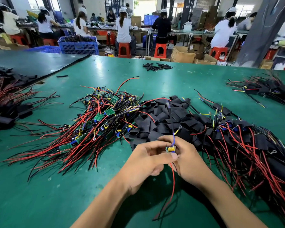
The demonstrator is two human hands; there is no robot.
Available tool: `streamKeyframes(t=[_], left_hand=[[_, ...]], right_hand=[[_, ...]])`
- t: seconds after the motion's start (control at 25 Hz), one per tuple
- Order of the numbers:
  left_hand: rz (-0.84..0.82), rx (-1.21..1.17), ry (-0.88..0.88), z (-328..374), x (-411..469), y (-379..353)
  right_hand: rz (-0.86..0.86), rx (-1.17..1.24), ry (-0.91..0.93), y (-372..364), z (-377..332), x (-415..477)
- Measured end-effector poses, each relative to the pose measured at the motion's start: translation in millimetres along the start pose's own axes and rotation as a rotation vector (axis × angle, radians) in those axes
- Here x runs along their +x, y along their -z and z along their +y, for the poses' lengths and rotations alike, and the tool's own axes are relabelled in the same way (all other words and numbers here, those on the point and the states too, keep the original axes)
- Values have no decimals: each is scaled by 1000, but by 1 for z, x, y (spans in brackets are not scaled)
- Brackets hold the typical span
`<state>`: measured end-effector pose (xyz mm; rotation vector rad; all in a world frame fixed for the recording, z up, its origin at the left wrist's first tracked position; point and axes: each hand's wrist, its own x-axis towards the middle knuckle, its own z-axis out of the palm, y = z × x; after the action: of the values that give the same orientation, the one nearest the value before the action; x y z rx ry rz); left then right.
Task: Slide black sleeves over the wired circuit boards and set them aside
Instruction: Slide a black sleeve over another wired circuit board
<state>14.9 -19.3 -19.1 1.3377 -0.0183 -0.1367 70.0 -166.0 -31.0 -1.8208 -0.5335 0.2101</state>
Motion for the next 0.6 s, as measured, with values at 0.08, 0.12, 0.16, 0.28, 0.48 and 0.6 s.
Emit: streamKeyframes(t=[0.08, 0.12, 0.16, 0.28, 0.48, 0.6], left_hand=[[5, -12, -14, 1, 0, 1], [9, -32, -28, 2, 0, 2], [19, -53, -44, 3, 0, 4], [56, -84, -116, 7, 0, 7], [178, -140, -255, 11, 2, 11], [263, -190, -284, 12, 4, 15]], right_hand=[[-15, -388, 61, 3, 7, 3], [-24, -490, 96, 3, 9, 2], [-33, -515, 121, 2, 8, 1], [-47, -525, 133, -2, 4, -2], [77, -423, 105, -4, 5, -1], [175, -341, 85, -4, 4, -3]])
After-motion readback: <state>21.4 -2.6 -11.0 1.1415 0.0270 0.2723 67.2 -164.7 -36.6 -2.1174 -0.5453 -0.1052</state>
